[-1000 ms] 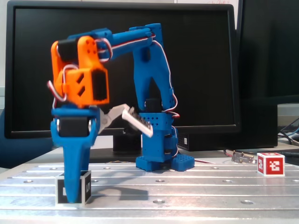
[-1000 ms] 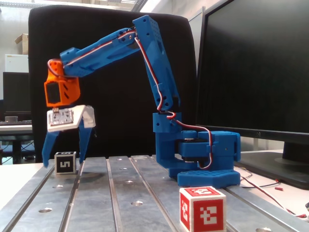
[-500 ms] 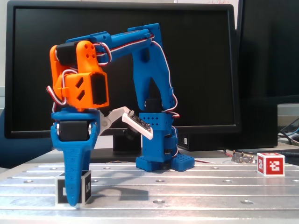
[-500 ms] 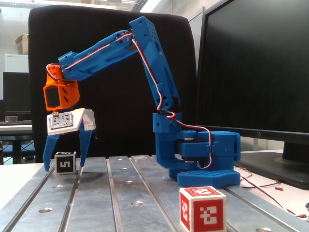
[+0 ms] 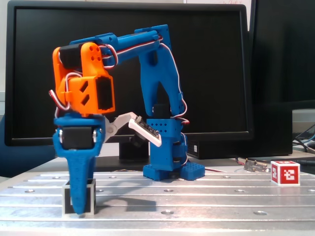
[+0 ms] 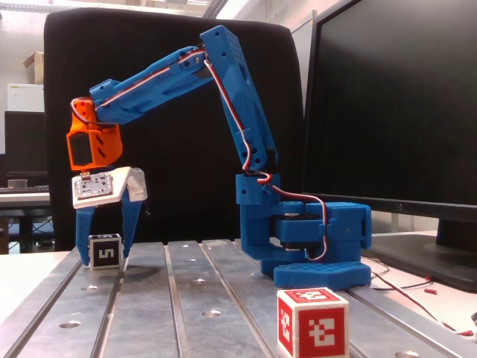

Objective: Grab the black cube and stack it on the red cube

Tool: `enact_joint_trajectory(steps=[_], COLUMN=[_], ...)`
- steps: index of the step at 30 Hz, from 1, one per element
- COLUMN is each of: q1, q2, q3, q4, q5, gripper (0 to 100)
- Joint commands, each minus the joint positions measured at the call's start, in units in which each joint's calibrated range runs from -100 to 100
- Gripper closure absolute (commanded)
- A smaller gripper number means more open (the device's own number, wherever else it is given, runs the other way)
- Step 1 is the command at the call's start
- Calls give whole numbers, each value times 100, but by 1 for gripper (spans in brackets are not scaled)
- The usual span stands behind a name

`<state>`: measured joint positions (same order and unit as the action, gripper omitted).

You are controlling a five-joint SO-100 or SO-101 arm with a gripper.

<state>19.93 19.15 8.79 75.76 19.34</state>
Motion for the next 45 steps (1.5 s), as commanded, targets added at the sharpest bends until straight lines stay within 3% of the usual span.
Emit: enact_joint_trajectory(steps=[1,32,45], q1=[-10,-3,-10], q2=[-44,-44,-19], q3=[-268,-304,-322], q4=[12,4,4], q5=[18,18,18], gripper=[79,80,85])
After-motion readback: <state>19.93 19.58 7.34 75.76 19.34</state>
